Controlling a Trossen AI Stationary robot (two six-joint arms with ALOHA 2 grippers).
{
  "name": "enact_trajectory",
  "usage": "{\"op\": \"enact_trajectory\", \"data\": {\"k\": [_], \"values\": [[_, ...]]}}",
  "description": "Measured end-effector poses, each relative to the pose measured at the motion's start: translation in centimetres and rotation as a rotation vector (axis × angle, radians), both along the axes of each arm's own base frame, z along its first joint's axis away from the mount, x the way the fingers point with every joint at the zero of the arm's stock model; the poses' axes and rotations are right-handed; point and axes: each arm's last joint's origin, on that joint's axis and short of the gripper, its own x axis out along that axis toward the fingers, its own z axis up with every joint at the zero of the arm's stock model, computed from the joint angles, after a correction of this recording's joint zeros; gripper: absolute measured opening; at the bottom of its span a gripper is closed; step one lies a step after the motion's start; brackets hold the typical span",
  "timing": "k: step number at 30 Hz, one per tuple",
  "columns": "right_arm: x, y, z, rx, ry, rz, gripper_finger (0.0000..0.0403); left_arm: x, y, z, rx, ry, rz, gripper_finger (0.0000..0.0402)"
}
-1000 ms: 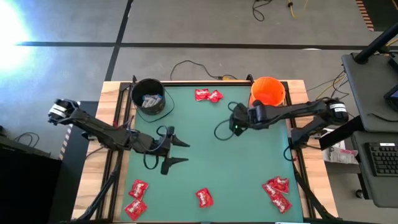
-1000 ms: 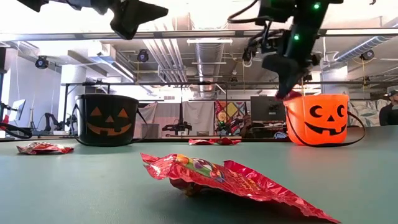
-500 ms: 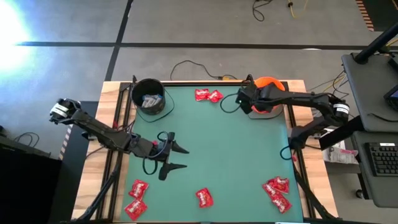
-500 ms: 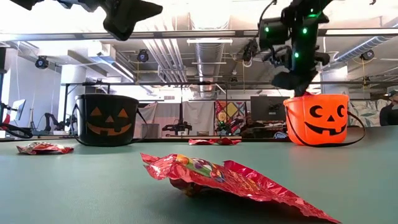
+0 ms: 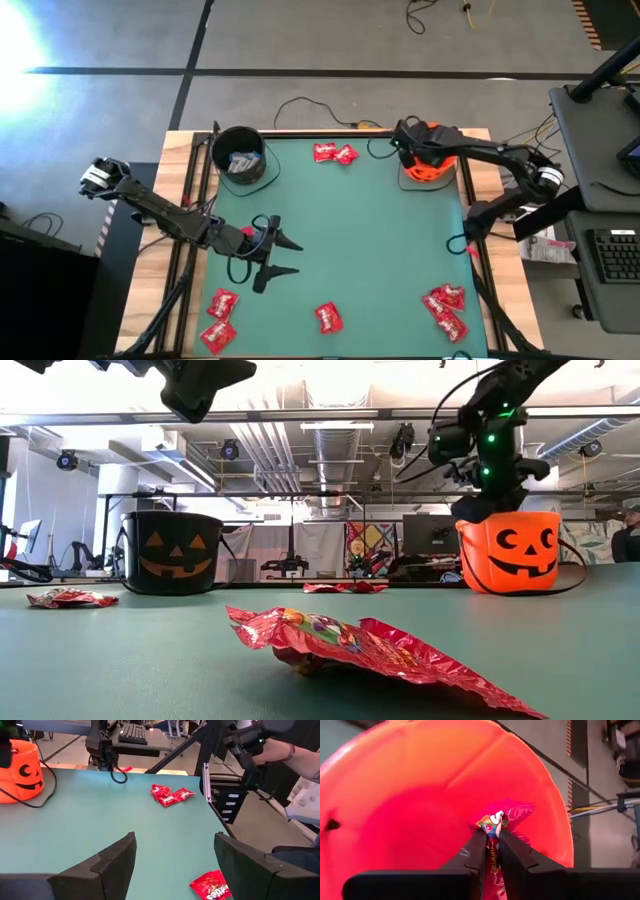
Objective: Sort candy by brand, put in halloween buckets
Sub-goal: Put the red candy into the orange bucket
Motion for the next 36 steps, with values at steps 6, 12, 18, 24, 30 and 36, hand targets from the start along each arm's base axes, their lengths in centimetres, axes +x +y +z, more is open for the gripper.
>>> {"op": "enact_trajectory", "data": {"k": [6, 12, 18, 24, 30, 36], "values": [[-0.7, -1.5, 0.1, -0.035, -0.041, -0.055, 0.0084, -0.1, -0.3, 0.0, -0.038, 0.006, -0.001, 0.0252], [-0.7, -1.3, 0.5, -0.037, -0.036, -0.024, 0.0155, -0.7, -1.3, 0.1, -0.021, -0.012, 0.051, 0.0252], [0.6, 1.7, 3.2, -0.152, -0.162, 0.109, 0.0198, -0.8, -1.5, 0.2, -0.011, -0.03, 0.098, 0.0252], [2.9, 4.5, 5.4, -0.269, -0.335, 0.282, 0.0205, -0.6, -1.4, 1.5, 0.067, -0.158, 0.131, 0.0252], [6.9, 5.2, 4.4, -0.217, -0.442, 0.488, 0.0206, -0.7, -1.4, 2.2, 0.123, -0.229, 0.126, 0.0252], [11.7, 3.4, 1.1, -0.026, -0.483, 0.595, 0.0206, -0.7, -1.4, 2.2, 0.156, -0.235, 0.122, 0.0252]]}}
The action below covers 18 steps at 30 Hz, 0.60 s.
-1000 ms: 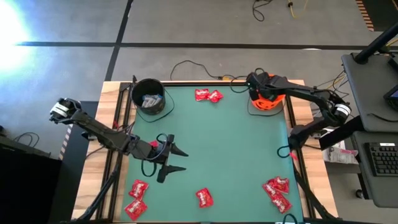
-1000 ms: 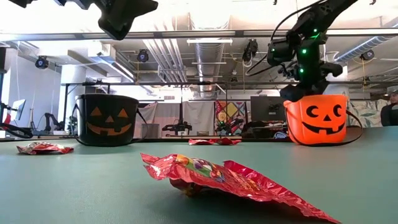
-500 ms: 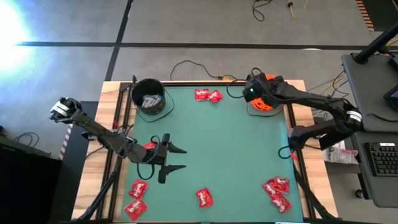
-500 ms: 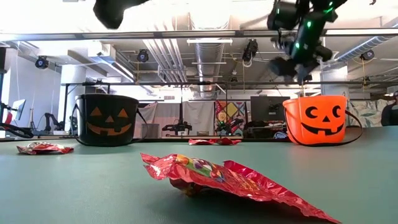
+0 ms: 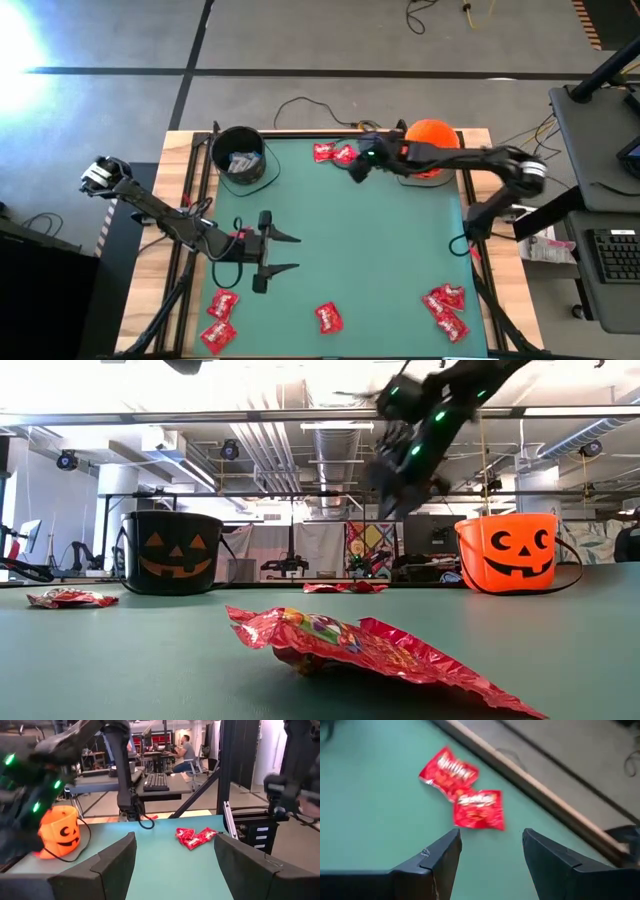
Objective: Sort candy by brand, put in halloween buckets
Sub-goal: Put the red candy into the orange bucket
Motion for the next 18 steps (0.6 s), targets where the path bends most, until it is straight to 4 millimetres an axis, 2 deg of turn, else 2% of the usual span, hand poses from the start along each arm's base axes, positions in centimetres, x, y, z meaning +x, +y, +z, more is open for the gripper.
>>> {"op": "enact_trajectory", "data": {"k": [6, 10, 13, 18], "values": [[4.1, -2.1, -4.2, 0.04, 0.139, 0.052, 0.0206, 0.0, 0.0, 0.1, -0.009, -0.01, 0.0, 0.0252], [6.1, -4.1, -6.2, 0.101, 0.147, 0.053, 0.0206, 0.0, 0.0, 0.1, -0.045, -0.003, 0.0, 0.0252], [6.9, -5.9, -7.2, 0.174, 0.131, 0.053, 0.0206, 0.0, 0.0, 0.1, -0.047, -0.003, -0.001, 0.0252], [7.0, -7.8, -8.7, 0.245, 0.212, 0.002, 0.0201, 0.0, 0.0, -0.1, -0.059, 0.01, -0.001, 0.0252]]}}
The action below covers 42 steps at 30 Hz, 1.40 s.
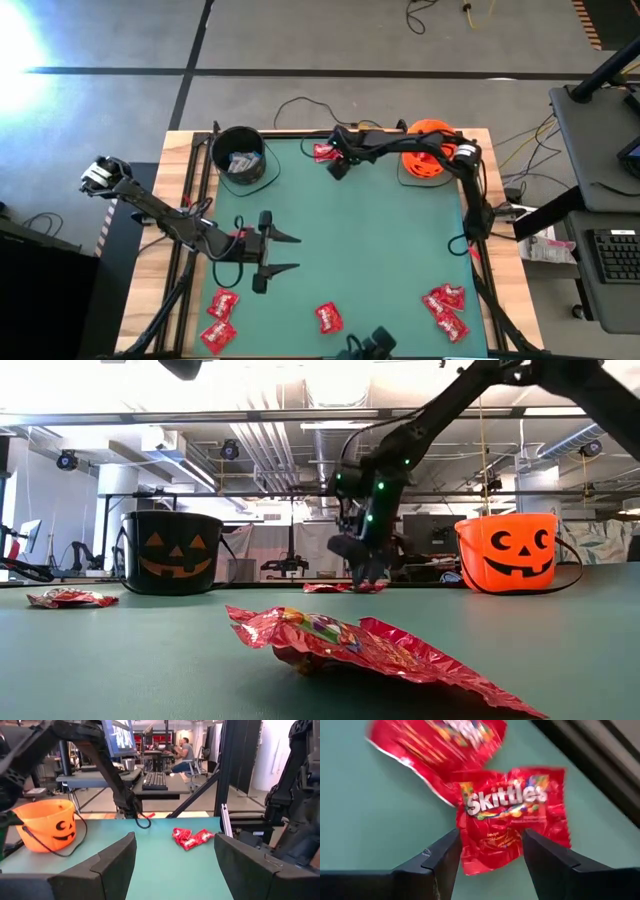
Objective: Sort candy by brand, put in halloween buckets
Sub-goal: Put the red candy into the orange bucket
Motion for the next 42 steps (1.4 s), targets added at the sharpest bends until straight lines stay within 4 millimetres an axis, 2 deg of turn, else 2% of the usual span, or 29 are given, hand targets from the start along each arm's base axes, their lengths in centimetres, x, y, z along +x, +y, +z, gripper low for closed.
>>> {"op": "enact_trajectory", "data": {"k": [4, 8, 11, 14, 17, 22, 27, 30, 32, 36, 42], "values": [[-0.2, -0.6, -1.3, 0.026, 0.047, -0.006, 0.016, 0.2, -0.1, -0.4, 0.009, 0.022, 0.0, 0.0252], [-0.3, -0.7, -1.7, 0.05, 0.048, 0.013, 0.0087, 0.5, -0.2, -0.9, 0.02, 0.041, 0.001, 0.0252], [-0.3, 0.2, -1.0, 0.033, 0.059, 0.056, 0.0027, 0.6, -0.3, -1.2, 0.016, 0.049, 0.001, 0.0252], [0.1, 1.7, 1.1, 0.013, 0.028, 0.111, 0.0016, 0.6, -0.3, -1.4, 0.003, 0.067, 0.001, 0.0252], [0.1, 3.5, 4.5, -0.028, -0.022, 0.147, 0.0011, 0.5, -0.3, -1.5, 0.006, 0.076, -0.001, 0.0252], [-1.5, 7.4, 9.6, -0.165, 0.024, 0.169, 0.001, 0.5, -0.3, -1.5, 0.016, 0.081, 0.0, 0.0252], [-5.6, 11.3, 14.2, -0.34, 0.169, 0.078, 0.0011, 0.6, -0.2, -1.5, 0.032, 0.085, 0.006, 0.0252], [-9.0, 13.0, 16.0, -0.477, 0.235, -0.07, 0.0012, 0.6, -0.2, -1.6, 0.066, 0.085, 0.004, 0.0252], [-11.2, 13.6, 16.5, -0.518, 0.233, -0.152, 0.0012, 0.6, -0.1, -1.5, 0.087, 0.084, 0.006, 0.0252], [-14.8, 13.2, 15.1, -0.502, 0.207, -0.275, 0.0012, 0.7, 0.0, -1.5, 0.125, 0.081, 0.007, 0.0252], [-19.4, 10.6, 11.3, -0.473, 0.235, -0.478, 0.0012, 0.7, 0.1, -1.5, 0.126, 0.082, 0.012, 0.0252]]}}
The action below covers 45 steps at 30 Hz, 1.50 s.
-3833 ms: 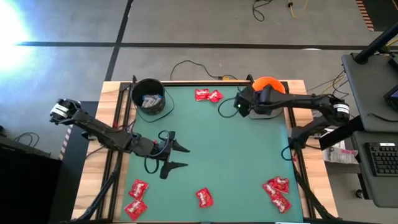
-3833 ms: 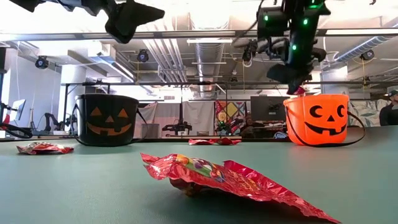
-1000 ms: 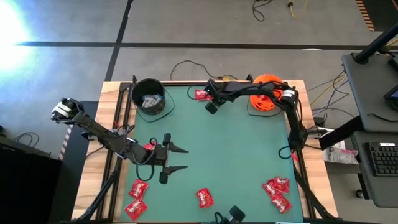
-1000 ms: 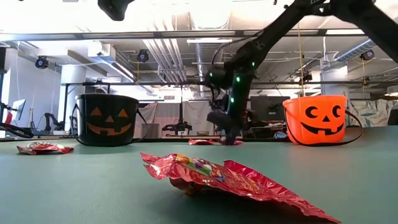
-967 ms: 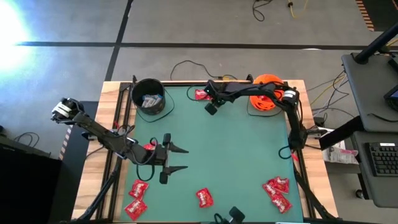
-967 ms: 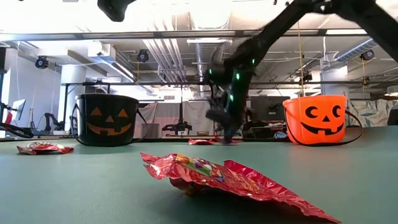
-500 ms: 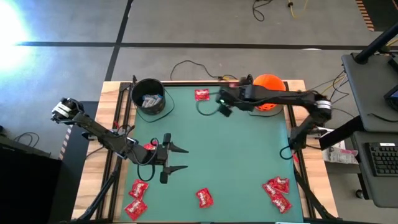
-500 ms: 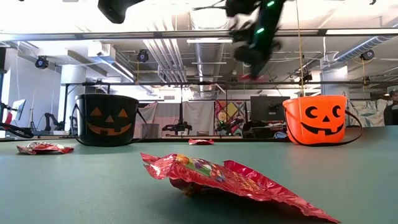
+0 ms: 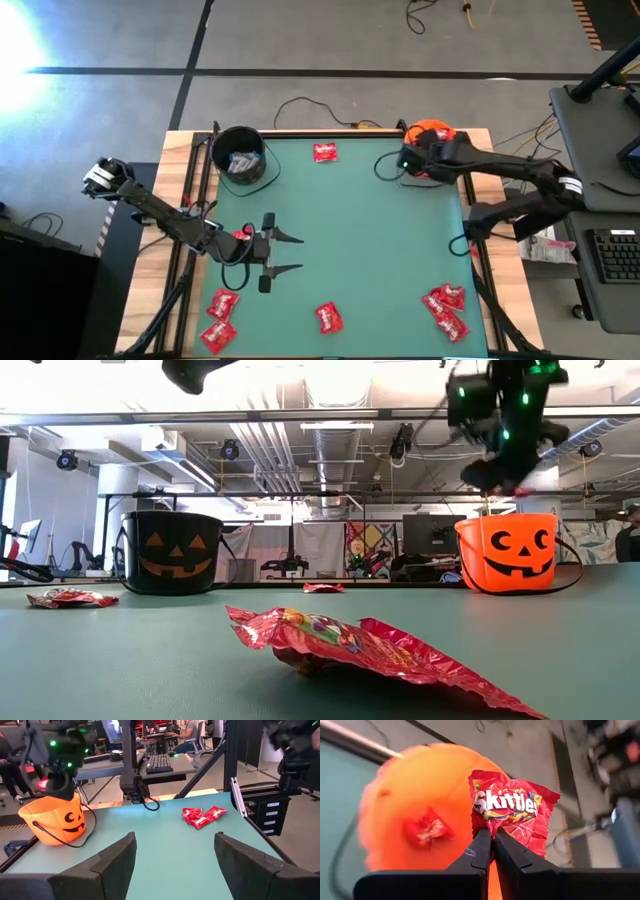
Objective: Sort candy by brand, put in halloween buckets
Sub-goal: Put the red candy into the orange bucket
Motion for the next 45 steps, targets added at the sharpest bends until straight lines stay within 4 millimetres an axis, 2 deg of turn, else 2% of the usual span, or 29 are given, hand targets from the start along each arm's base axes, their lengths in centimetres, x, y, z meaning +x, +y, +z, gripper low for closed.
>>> {"op": "enact_trajectory", "data": {"k": [2, 7, 12, 16, 20, 26, 30, 33, 37, 40, 43, 45], "values": [[-0.8, -1.0, -0.9, -0.004, -0.063, -0.052, 0.0012, 0.0, 0.0, 0.0, -0.012, 0.002, 0.001, 0.0252], [-1.3, -4.1, -2.9, -0.014, -0.234, -0.07, 0.0012, 0.0, 0.0, -0.1, -0.047, 0.014, 0.004, 0.0252], [-2.6, -7.1, -3.8, 0.049, -0.404, -0.193, 0.0013, -0.1, -0.2, -0.2, -0.088, 0.023, 0.001, 0.0252], [-2.8, -8.0, -3.7, 0.063, -0.42, -0.217, 0.0013, -0.3, -0.6, -0.4, -0.097, 0.036, -0.011, 0.0252], [-2.7, -8.0, -3.9, 0.087, -0.408, -0.21, 0.0032, -0.3, -0.7, -0.2, -0.096, 0.017, -0.017, 0.0252], [-2.8, -7.9, -3.9, 0.094, -0.399, -0.209, 0.0112, -0.1, -0.8, 0.4, -0.063, -0.062, -0.025, 0.0251], [-2.7, -7.7, -3.5, 0.087, -0.385, -0.188, 0.0163, 0.2, -1.0, 0.8, 0.047, -0.137, -0.029, 0.0252], [-2.5, -7.5, -2.4, 0.071, -0.386, -0.141, 0.019, 0.6, -0.9, 0.8, 0.143, -0.18, -0.019, 0.0252], [-2.4, -6.7, -0.7, 0.038, -0.413, -0.087, 0.0214, 1.5, -0.7, 0.3, 0.261, -0.209, 0.009, 0.0252], [-1.9, -5.9, 0.4, 0.008, -0.456, -0.026, 0.0223, 2.3, -0.3, 0.1, 0.228, -0.272, 0.044, 0.0252], [-0.4, -4.6, 1.1, 0.038, -0.517, 0.143, 0.0226, 3.1, -0.3, -1.0, 0.118, -0.279, 0.054, 0.0252], [1.1, -3.5, 1.3, 0.065, -0.555, 0.276, 0.0225, 3.4, -0.5, -1.7, 0.138, -0.253, 0.057, 0.0252]]}}
